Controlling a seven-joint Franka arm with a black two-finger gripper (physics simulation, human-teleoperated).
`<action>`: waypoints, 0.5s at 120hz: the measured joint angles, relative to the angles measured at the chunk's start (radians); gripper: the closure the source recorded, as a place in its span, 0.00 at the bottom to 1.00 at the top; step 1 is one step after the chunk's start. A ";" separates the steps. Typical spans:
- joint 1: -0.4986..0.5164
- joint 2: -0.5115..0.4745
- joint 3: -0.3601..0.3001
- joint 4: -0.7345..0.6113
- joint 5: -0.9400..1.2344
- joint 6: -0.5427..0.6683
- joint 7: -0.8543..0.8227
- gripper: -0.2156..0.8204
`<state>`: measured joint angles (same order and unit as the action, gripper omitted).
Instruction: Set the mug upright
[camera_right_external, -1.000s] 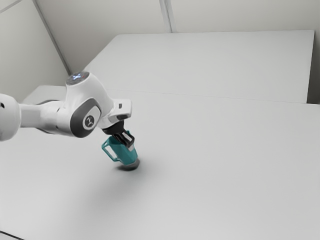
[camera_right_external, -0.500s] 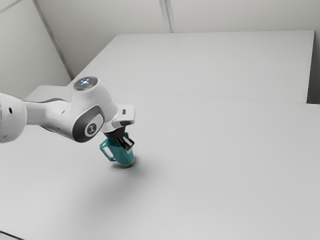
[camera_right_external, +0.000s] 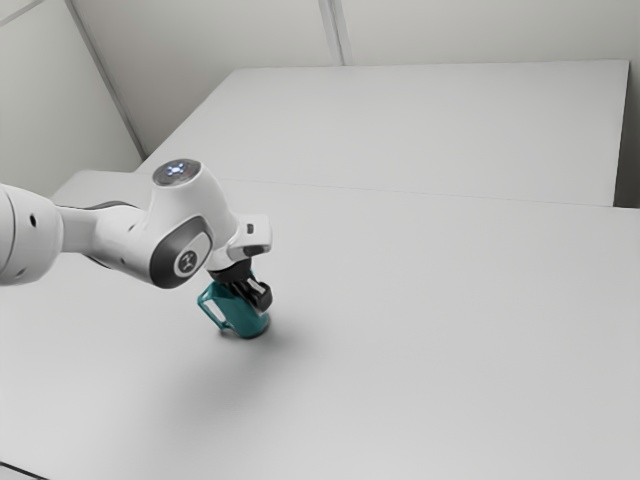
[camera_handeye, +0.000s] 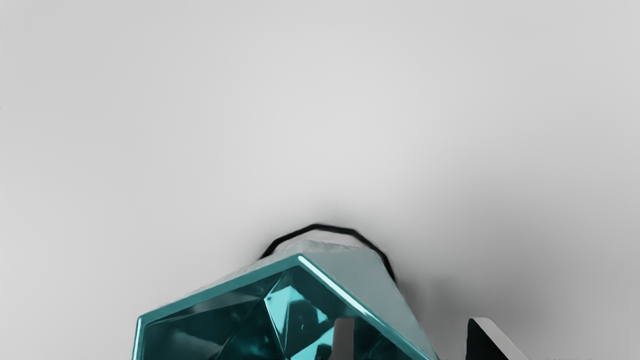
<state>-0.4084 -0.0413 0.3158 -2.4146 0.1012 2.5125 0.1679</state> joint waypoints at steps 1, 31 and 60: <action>0.000 0.000 0.000 0.000 0.001 -0.001 0.000 0.56; -0.009 -0.037 0.002 0.056 0.029 -0.047 0.005 0.32; -0.011 -0.055 0.018 0.287 0.038 -0.243 0.005 0.24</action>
<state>-0.4189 -0.0959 0.3337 -2.1280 0.1389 2.2698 0.1734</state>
